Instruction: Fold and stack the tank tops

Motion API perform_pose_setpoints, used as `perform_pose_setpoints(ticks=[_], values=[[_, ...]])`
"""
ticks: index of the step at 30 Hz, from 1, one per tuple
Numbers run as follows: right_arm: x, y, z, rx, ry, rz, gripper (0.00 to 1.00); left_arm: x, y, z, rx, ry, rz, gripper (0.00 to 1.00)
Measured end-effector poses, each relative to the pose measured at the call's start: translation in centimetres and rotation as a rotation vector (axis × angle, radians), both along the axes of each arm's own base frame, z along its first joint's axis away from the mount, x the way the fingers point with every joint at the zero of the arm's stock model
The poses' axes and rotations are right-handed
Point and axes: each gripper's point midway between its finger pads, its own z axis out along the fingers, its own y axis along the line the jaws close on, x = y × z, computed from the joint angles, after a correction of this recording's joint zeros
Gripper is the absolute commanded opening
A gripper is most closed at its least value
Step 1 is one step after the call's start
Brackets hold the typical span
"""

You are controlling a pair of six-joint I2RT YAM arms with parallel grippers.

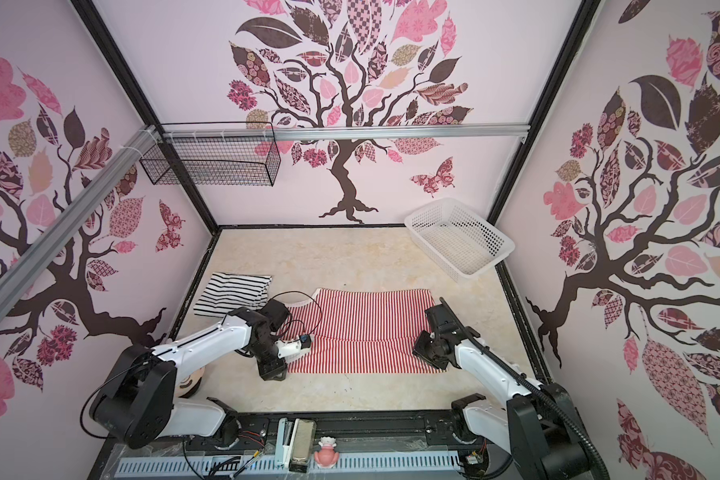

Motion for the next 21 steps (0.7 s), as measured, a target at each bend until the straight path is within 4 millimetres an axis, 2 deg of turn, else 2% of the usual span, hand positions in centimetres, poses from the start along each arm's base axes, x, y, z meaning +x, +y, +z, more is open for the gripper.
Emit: perform_pose_setpoints(ticks=[2, 5, 7, 10, 13, 17, 21], values=[[0.3, 0.1, 0.9, -0.002, 0.002, 0.008, 0.48, 0.1, 0.1, 0.6, -0.006, -0.018, 0.002, 0.56], [2.8, 0.6, 3.8, -0.006, -0.060, 0.026, 0.51, 1.4, -0.3, 1.8, -0.021, -0.054, 0.030, 0.58], [5.1, 0.9, 5.8, -0.017, -0.111, 0.038, 0.51, 3.5, -1.0, 3.2, -0.045, -0.107, 0.062, 0.59], [8.8, 1.1, 7.8, -0.040, -0.166, 0.045, 0.51, 8.2, -2.8, 5.3, -0.093, -0.209, 0.120, 0.59], [12.2, 0.1, 7.8, -0.062, -0.177, 0.022, 0.50, 12.9, -4.2, 5.9, -0.121, -0.265, 0.194, 0.59], [16.0, -2.6, 5.9, -0.147, -0.143, -0.014, 0.46, 19.2, -4.8, 5.0, -0.160, -0.266, 0.328, 0.60], [19.2, -4.2, 4.0, -0.218, -0.116, -0.019, 0.40, 24.0, -4.8, 4.0, -0.199, -0.243, 0.425, 0.60]])
